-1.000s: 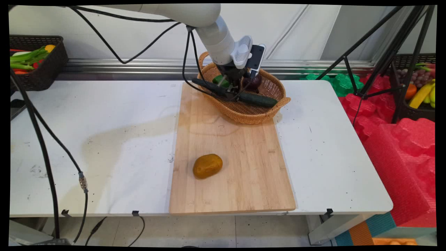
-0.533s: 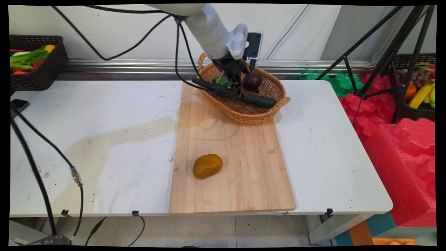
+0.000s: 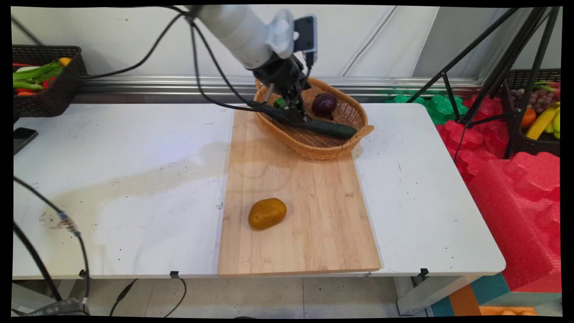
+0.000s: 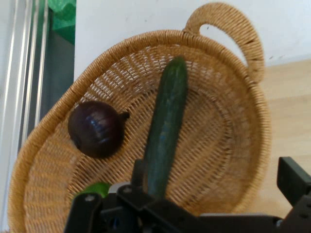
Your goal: Pick up the potato from the cutting board
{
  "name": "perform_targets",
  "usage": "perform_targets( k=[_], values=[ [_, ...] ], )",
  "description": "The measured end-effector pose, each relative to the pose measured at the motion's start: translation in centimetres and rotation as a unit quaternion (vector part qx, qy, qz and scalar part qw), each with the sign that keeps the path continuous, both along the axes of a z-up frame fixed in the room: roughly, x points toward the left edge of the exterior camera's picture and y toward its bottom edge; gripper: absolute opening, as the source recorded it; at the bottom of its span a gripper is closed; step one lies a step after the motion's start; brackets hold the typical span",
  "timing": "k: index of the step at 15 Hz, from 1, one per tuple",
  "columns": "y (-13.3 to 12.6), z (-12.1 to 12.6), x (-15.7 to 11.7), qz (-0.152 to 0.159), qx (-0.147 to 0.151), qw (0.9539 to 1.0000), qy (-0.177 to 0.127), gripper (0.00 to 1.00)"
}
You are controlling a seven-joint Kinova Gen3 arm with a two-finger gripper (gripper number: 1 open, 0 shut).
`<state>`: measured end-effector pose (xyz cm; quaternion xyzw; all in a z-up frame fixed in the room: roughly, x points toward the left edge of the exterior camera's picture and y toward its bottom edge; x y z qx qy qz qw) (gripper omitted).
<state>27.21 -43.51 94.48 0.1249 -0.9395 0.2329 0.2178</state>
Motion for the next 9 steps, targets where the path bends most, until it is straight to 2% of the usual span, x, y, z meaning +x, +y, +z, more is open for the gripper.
perform_targets(
  k=[4,9],
  values=[
    [3.4,1.3,2.1,0.031,0.011,0.9984,0.047,1.0],
    [9.5,3.0,6.0,0.075,0.033,0.9903,0.112,1.0]
  ],
)
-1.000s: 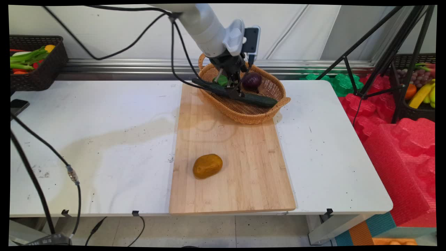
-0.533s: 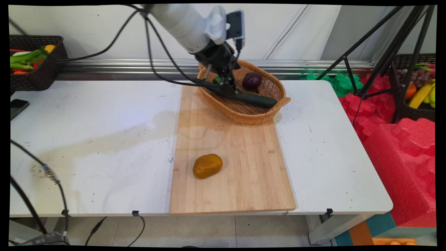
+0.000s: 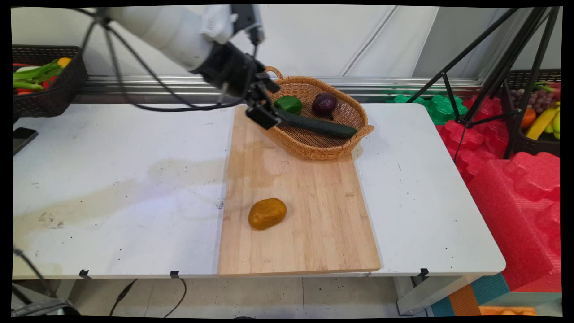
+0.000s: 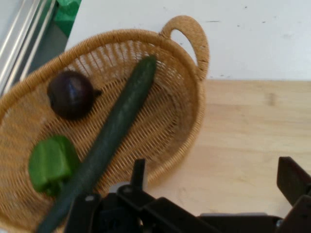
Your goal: Pick up the potato from the cutting board
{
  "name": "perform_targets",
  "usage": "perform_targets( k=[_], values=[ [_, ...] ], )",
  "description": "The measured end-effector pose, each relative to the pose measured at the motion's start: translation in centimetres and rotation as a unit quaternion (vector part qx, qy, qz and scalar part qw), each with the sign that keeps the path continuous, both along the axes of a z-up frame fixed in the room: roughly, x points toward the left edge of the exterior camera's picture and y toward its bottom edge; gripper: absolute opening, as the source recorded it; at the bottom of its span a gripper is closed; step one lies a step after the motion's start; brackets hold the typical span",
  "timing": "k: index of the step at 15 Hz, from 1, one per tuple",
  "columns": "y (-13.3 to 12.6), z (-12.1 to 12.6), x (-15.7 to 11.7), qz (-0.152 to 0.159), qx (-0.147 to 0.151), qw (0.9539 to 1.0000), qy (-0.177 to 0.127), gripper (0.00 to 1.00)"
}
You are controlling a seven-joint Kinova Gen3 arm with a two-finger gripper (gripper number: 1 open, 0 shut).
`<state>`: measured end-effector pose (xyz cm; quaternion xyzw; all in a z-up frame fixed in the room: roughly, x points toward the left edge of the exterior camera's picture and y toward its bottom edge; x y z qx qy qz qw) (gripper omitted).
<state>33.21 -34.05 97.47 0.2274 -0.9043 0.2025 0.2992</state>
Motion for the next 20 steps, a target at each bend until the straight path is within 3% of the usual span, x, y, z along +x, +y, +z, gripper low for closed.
perform_targets(
  k=[9,20],
  values=[
    [8.1,1.3,5.5,0.048,0.04,0.9967,0.052,1.0],
    [14.5,2.2,8.5,0.046,0.057,0.9955,0.06,1.0]
  ],
)
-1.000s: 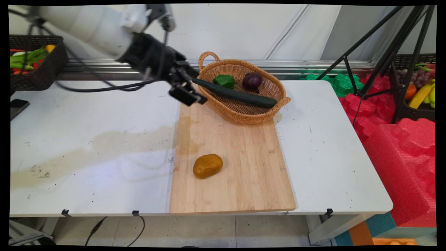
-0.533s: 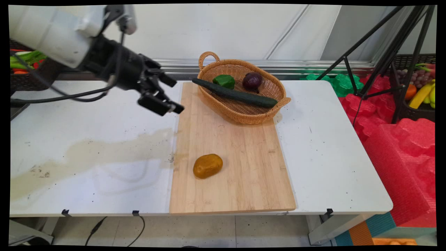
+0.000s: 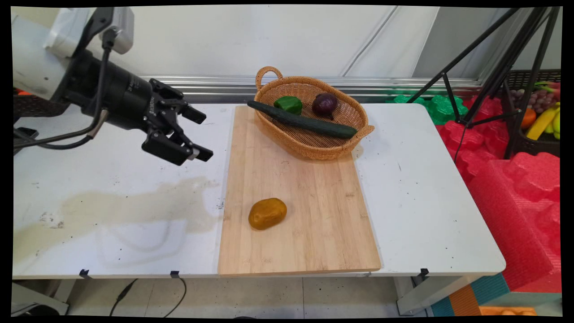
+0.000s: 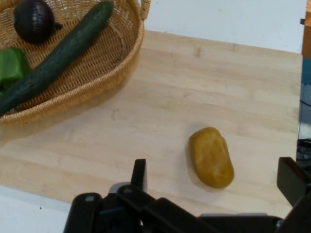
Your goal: Pick up the potato from the cutting board
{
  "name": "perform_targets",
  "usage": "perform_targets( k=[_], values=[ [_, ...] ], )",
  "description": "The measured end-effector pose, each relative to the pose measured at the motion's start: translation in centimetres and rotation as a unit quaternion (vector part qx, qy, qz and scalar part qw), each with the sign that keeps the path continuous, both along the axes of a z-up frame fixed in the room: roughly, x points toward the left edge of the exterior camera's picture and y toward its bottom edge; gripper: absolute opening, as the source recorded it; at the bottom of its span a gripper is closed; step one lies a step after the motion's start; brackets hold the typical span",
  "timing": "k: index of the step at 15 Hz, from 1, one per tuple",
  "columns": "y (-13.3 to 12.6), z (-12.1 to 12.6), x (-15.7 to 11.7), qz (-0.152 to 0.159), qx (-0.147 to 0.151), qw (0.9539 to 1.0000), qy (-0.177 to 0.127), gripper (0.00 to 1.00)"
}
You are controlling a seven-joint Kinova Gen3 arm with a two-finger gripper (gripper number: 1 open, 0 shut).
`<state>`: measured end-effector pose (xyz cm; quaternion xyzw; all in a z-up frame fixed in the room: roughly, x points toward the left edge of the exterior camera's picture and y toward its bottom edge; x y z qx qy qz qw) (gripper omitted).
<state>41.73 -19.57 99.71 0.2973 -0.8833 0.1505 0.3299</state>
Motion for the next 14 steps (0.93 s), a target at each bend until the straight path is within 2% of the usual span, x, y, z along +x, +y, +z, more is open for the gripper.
perform_targets(
  k=[6,10,14],
  values=[
    [0.4,-0.1,-1.1,-0.012,-0.004,0.9998,-0.013,1.0],
    [-0.6,-1.0,-2.7,-0.011,0.005,0.9994,-0.032,1.0],
    [-2.2,-2.9,-5.3,-0.01,0.021,0.9982,-0.055,1.0]
  ],
)
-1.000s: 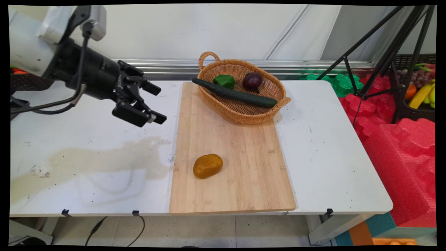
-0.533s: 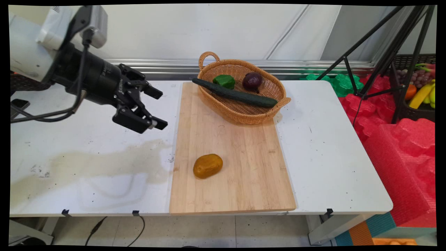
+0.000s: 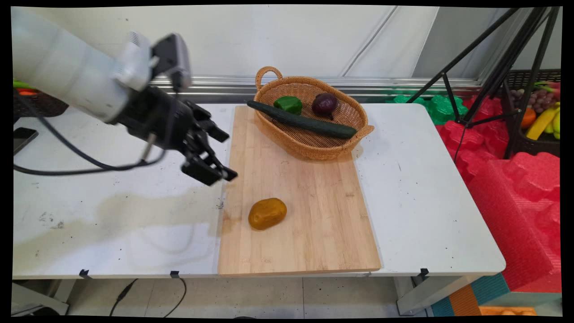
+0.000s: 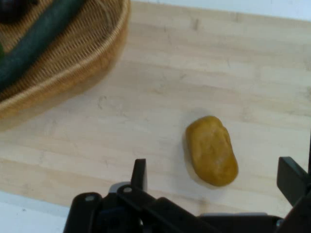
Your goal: Pick up the potato from the cutting board
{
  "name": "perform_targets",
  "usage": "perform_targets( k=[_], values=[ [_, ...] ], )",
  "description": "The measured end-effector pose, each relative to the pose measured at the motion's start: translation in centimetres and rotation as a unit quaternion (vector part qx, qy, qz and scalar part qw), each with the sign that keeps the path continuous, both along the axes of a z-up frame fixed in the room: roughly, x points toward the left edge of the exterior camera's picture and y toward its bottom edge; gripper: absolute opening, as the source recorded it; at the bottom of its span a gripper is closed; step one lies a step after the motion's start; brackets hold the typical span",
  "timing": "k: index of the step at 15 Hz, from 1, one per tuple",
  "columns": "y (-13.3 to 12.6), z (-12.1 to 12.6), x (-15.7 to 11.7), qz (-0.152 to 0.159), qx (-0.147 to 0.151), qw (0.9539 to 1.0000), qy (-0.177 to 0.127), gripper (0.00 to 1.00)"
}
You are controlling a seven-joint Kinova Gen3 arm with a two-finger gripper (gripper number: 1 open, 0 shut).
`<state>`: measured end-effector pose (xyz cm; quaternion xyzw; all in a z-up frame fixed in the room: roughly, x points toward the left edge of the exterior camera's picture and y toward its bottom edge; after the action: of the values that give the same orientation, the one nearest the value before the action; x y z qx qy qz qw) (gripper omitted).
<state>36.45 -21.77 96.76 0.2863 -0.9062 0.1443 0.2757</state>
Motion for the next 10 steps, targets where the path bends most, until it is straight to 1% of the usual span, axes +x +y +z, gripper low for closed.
perform_targets(
  k=[6,10],
  values=[
    [-3.1,-5.4,-4.7,0.005,0.032,0.9987,-0.04,1.0],
    [-4.3,-8.2,-6.7,0.005,0.048,0.9974,-0.054,1.0]
  ],
)
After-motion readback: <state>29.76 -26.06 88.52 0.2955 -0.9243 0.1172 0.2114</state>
